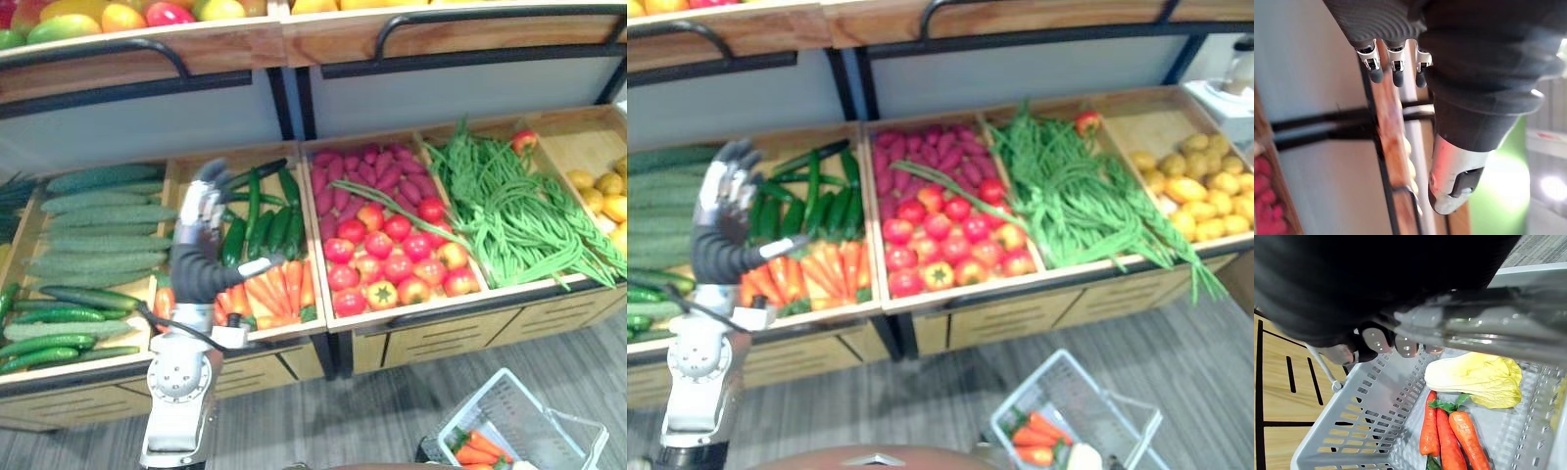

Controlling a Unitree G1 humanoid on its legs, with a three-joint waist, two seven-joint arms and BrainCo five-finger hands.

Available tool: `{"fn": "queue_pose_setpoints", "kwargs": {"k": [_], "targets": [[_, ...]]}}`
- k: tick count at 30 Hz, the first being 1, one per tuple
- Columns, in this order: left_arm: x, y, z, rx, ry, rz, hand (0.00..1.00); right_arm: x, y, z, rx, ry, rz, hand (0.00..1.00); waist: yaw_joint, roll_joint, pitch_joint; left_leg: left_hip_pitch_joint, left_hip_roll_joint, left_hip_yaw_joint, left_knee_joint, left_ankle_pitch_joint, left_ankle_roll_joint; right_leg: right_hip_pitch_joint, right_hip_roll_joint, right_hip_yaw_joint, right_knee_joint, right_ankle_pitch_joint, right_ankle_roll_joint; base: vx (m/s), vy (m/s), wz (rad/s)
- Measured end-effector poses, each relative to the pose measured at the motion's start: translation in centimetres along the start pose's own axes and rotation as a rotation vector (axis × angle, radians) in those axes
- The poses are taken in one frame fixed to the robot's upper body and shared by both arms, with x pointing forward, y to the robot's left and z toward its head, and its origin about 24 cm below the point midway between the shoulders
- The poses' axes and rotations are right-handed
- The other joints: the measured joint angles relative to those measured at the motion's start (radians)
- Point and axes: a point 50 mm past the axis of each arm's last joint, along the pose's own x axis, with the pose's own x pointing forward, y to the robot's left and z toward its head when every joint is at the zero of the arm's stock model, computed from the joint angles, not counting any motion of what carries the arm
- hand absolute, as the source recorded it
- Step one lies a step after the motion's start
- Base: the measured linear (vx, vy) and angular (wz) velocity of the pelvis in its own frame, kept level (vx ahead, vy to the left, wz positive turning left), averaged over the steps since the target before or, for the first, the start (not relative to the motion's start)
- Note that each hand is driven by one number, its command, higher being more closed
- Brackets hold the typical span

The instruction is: Pick vegetable in the basket

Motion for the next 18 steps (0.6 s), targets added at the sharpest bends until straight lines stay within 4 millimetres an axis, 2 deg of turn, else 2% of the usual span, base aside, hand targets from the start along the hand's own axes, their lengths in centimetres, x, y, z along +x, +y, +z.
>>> {"fn": "queue_pose_setpoints", "kwargs": {"k": [4, 6, 9, 11, 14, 18], "targets": [[-1.6, 3.0, -2.1, 0.133, 0.136, 0.18, 0.0, 0.1, 1.0, 0.1, -0.02, 0.01, 0.025, 1.0, 0.003, -0.017, -0.003, 0.008, 0.0, -0.024, -0.028, 0.013, 0.0, 0.012, 0.006, -0.006, -0.001, -0.003, -0.002, 0.02, 0.003, 0.16], [-3.3, 6.5, -3.8, 0.315, 0.267, 0.342, 0.0, 0.1, 1.4, 0.2, -0.034, 0.007, 0.039, 1.0, 0.001, -0.02, -0.004, 0.01, -0.009, -0.038, -0.041, 0.017, 0.001, 0.02, 0.0, -0.014, -0.001, -0.016, 0.0, 0.0, 0.006, 0.17], [-5.2, 9.6, -4.7, 0.47, 0.369, 0.486, 0.0, 0.1, 1.6, 0.0, -0.033, 0.011, 0.043, 1.0, 0.002, -0.018, -0.004, 0.012, -0.013, -0.042, -0.055, 0.025, 0.003, 0.021, -0.003, -0.021, -0.001, -0.019, 0.001, 0.0, 0.003, 0.1], [-7.3, 11.8, -5.3, 0.545, 0.46, 0.628, 0.0, 0.0, 1.9, -0.1, -0.028, 0.013, 0.05, 1.0, 0.004, -0.018, -0.004, 0.011, -0.015, -0.052, -0.063, 0.031, 0.004, 0.022, -0.003, -0.03, -0.003, -0.02, -0.001, 0.0, -0.004, 0.11], [-10.0, 13.6, -6.5, 0.589, 0.588, 0.771, 0.0, -0.1, 2.3, -0.2, -0.023, 0.009, 0.047, 1.0, 0.004, -0.018, -0.005, 0.011, -0.015, -0.068, -0.064, 0.035, 0.004, 0.037, -0.003, -0.048, -0.009, -0.021, -0.001, 0.0, -0.008, 0.15], [-13.3, 14.9, -7.3, 0.619, 0.706, 0.935, 0.0, -0.3, 2.5, -0.3, -0.017, -0.011, 0.039, 1.0, 0.01, -0.017, -0.006, 0.008, -0.015, -0.078, -0.065, 0.036, 0.005, 0.042, -0.004, -0.06, -0.014, -0.021, -0.002, 0.0, -0.005, 0.09]]}}
